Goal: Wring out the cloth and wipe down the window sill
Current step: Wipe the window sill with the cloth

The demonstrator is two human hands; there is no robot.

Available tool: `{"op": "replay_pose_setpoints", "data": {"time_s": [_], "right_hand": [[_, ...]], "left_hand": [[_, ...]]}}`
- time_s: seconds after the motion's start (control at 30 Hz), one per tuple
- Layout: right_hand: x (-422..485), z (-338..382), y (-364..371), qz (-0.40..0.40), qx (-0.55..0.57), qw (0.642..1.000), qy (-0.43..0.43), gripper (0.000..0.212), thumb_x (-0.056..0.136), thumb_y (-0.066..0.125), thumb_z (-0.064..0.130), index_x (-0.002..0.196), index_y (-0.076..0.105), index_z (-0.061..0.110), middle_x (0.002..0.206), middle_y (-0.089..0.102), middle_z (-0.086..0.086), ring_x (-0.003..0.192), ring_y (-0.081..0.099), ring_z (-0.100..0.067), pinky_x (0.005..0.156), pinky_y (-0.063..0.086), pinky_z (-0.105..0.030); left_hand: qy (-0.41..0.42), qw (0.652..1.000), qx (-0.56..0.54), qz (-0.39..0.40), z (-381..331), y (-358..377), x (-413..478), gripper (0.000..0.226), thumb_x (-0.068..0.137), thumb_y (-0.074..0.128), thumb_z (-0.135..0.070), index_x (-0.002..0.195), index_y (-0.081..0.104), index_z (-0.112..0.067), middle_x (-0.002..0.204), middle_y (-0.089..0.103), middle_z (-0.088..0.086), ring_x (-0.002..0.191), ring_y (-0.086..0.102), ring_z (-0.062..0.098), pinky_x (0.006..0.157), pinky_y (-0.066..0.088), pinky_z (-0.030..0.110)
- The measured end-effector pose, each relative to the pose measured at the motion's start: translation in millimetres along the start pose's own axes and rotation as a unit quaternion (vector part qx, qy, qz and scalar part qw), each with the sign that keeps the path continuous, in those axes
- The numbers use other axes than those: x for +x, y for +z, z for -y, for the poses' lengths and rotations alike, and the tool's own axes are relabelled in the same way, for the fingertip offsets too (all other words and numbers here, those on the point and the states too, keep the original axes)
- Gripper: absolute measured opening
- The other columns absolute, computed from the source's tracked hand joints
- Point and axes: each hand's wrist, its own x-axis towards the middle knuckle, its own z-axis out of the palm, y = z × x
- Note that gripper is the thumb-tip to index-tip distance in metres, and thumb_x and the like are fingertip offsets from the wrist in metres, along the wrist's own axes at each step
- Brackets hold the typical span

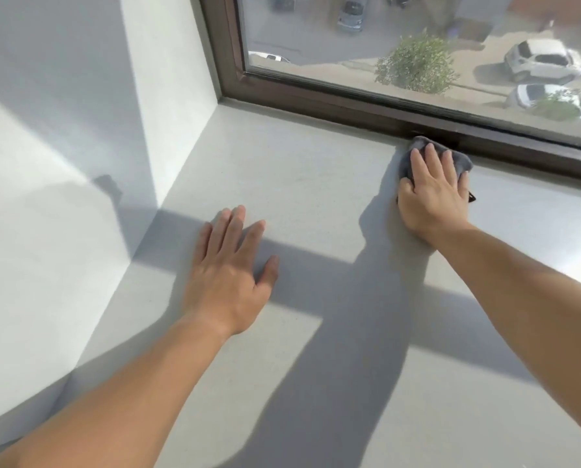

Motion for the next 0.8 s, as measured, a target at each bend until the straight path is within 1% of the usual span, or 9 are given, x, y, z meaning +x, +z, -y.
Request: {"op": "replay_pose_setpoints", "data": {"time_s": [0.1, 0.13, 0.23, 0.33, 0.4, 0.53, 0.63, 0.7, 0.8], "right_hand": [[5, 54, 8, -0.01, 0.029, 0.999, 0.04, 0.066, 0.094, 0.024, 0.04, 0.158, 0.018, 0.023, 0.169, 0.006, 0.002, 0.155, -0.006, -0.026, 0.121, -0.008, -0.057], [8, 80, 13, -0.009, 0.033, 0.999, 0.015, 0.065, 0.095, 0.024, 0.041, 0.158, 0.019, 0.023, 0.169, 0.007, 0.002, 0.155, -0.006, -0.027, 0.121, -0.008, -0.058], [15, 156, 30, 0.007, 0.015, 0.991, -0.136, 0.06, 0.099, 0.023, 0.041, 0.157, 0.02, 0.025, 0.169, 0.008, 0.002, 0.155, -0.004, -0.026, 0.122, -0.006, -0.058], [20, 161, 31, 0.019, 0.0, 0.981, -0.193, 0.06, 0.099, 0.024, 0.035, 0.158, 0.018, 0.025, 0.168, 0.01, 0.003, 0.155, -0.001, -0.025, 0.123, -0.002, -0.054], [17, 130, 29, 0.002, -0.002, 0.987, -0.16, 0.064, 0.095, 0.022, 0.032, 0.159, 0.016, 0.024, 0.168, 0.01, 0.003, 0.155, 0.0, -0.023, 0.124, -0.002, -0.051], [6, 72, 18, -0.02, 0.023, 0.999, 0.014, 0.07, 0.089, 0.022, 0.033, 0.158, 0.018, 0.025, 0.168, 0.009, 0.004, 0.155, -0.001, -0.022, 0.124, -0.002, -0.051], [5, 107, 22, -0.03, 0.036, 0.996, 0.079, 0.068, 0.091, 0.025, 0.031, 0.158, 0.019, 0.022, 0.168, 0.01, 0.003, 0.155, -0.002, -0.024, 0.123, -0.005, -0.055], [-6, 157, 32, -0.031, 0.037, 0.998, 0.037, 0.064, 0.095, 0.027, 0.034, 0.157, 0.021, 0.021, 0.168, 0.011, 0.002, 0.155, -0.001, -0.025, 0.123, -0.005, -0.055], [-30, 206, 47, -0.002, 0.014, 0.993, -0.118, 0.062, 0.098, 0.025, 0.044, 0.157, 0.023, 0.027, 0.168, 0.012, 0.006, 0.155, 0.001, -0.022, 0.124, -0.002, -0.051]], "left_hand": [[0.006, 1.0, 0.018, 0.001, 9, -1, 1, 0.067, 0.095, 0.018, -0.063, 0.152, 0.028, -0.028, 0.166, 0.014, 0.004, 0.154, 0.001, 0.021, 0.124, -0.003, 0.041], [0.009, 1.0, 0.022, -0.001, 11, 0, 2, 0.067, 0.095, 0.02, -0.063, 0.152, 0.029, -0.028, 0.166, 0.015, 0.005, 0.154, 0.002, 0.022, 0.124, -0.001, 0.042], [0.013, 0.999, 0.027, -0.013, 17, -6, 7, 0.065, 0.095, 0.026, -0.059, 0.149, 0.038, -0.024, 0.163, 0.025, 0.008, 0.153, 0.013, 0.026, 0.124, 0.008, 0.046], [0.016, 1.0, 0.02, -0.011, 18, -10, 11, 0.065, 0.095, 0.028, -0.055, 0.149, 0.042, -0.022, 0.162, 0.027, 0.01, 0.152, 0.015, 0.027, 0.123, 0.01, 0.047], [0.018, 1.0, 0.014, 0.003, 22, -11, 10, 0.066, 0.095, 0.026, -0.055, 0.151, 0.037, -0.022, 0.165, 0.02, 0.009, 0.154, 0.007, 0.026, 0.124, 0.005, 0.046], [0.019, 0.999, 0.021, 0.018, 38, -16, 13, 0.067, 0.096, 0.024, -0.055, 0.154, 0.031, -0.021, 0.166, 0.015, 0.011, 0.154, 0.0, 0.026, 0.124, 0.002, 0.048], [0.019, 0.999, 0.021, 0.018, 45, -18, 14, 0.066, 0.096, 0.027, -0.053, 0.153, 0.033, -0.019, 0.164, 0.019, 0.013, 0.153, 0.003, 0.029, 0.123, 0.005, 0.05], [0.022, 0.999, 0.019, 0.015, 52, -21, 15, 0.065, 0.095, 0.029, -0.051, 0.151, 0.038, -0.017, 0.163, 0.023, 0.015, 0.153, 0.009, 0.031, 0.123, 0.008, 0.051], [0.026, 1.0, 0.011, 0.005, 60, -25, 17, 0.062, 0.095, 0.031, -0.047, 0.147, 0.044, -0.016, 0.161, 0.028, 0.017, 0.152, 0.015, 0.033, 0.122, 0.011, 0.052]]}}
